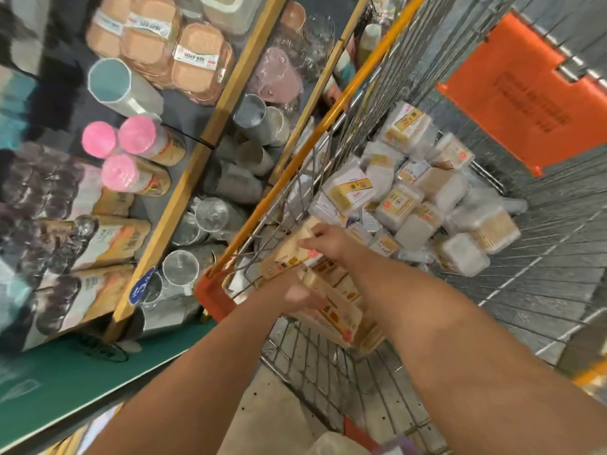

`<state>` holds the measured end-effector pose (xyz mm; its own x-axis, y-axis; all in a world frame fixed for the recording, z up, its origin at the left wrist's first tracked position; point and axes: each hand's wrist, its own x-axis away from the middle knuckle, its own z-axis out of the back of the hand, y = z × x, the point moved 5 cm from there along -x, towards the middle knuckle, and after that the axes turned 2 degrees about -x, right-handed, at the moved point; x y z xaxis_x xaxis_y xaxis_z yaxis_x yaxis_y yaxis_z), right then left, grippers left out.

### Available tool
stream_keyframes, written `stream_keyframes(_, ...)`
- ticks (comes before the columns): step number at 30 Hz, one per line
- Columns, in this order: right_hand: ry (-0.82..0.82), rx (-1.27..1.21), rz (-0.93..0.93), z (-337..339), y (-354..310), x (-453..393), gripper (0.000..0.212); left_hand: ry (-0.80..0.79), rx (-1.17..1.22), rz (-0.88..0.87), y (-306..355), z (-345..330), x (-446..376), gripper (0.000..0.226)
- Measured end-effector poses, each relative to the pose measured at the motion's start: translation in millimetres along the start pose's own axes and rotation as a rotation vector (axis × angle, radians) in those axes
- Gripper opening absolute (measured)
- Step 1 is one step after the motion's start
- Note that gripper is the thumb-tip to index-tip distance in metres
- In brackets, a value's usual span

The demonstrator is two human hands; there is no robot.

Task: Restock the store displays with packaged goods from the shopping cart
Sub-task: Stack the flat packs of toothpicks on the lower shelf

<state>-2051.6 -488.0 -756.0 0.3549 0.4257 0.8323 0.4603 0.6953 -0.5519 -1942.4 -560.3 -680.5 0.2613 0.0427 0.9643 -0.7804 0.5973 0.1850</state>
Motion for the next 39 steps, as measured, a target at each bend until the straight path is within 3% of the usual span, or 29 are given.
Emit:
stream_keyframes(3,-0.032,-0.105,0.014,1,3,17,0.03,-0.081,0.116,-0.036,3,-6,0,0.067)
stream_keyframes(6,0.066,-0.277,0.019,23,15,47,0.029,-0.077,0.178,-0.08,9,-6,6,0.04)
stream_keyframes(9,0.272,-0.56,0.002,64,27,94,0.021,-0.094,0.241,-0.173,17,-1,21,0.057)
stream_keyframes(12,0.401,-0.734,0.024,103,36,142,0.015,-0.037,0.372,-0.218,17,4,32,0.1)
stream_keyframes(15,0.481,-0.782,0.131,134,32,194,0.041,0.052,0.544,-0.311,30,12,64,0.079)
stream_keyframes(18,0.464,-0.814,0.232,147,27,239,0.027,0.127,0.857,-0.407,44,12,108,0.057)
stream_keyframes(20,0.415,-0.838,0.319,142,18,265,0.024,0.208,1.041,-0.47,45,0,138,0.036)
stream_keyframes(22,0.332,-0.802,0.419,126,1,293,0.01,0.278,1.107,-0.554,43,-18,169,0.051)
stream_keyframes(25,0.277,-0.638,0.533,99,-20,334,0.014,0.398,1.204,-0.611,24,-54,197,0.079)
stream_keyframes(28,0.189,-0.4,0.582,67,-27,366,0.009,0.414,1.35,-0.628,5,-97,231,0.068)
stream_keyframes(31,0.019,-0.332,0.54,18,-30,390,0.026,0.484,1.455,-0.593,-33,-133,264,0.051)
stream_keyframes(35,-0.304,-0.304,0.432,-59,-34,410,0.071,0.652,1.576,-0.56,-99,-169,303,0.092)
stream_keyframes(38,-0.473,-0.21,0.35,-120,-44,425,0.081,0.787,1.614,-0.565,-143,-190,341,0.054)
stream_keyframes(39,-0.493,-0.167,0.33,-143,-47,430,0.079,0.819,1.636,-0.551,-159,-198,355,0.052)
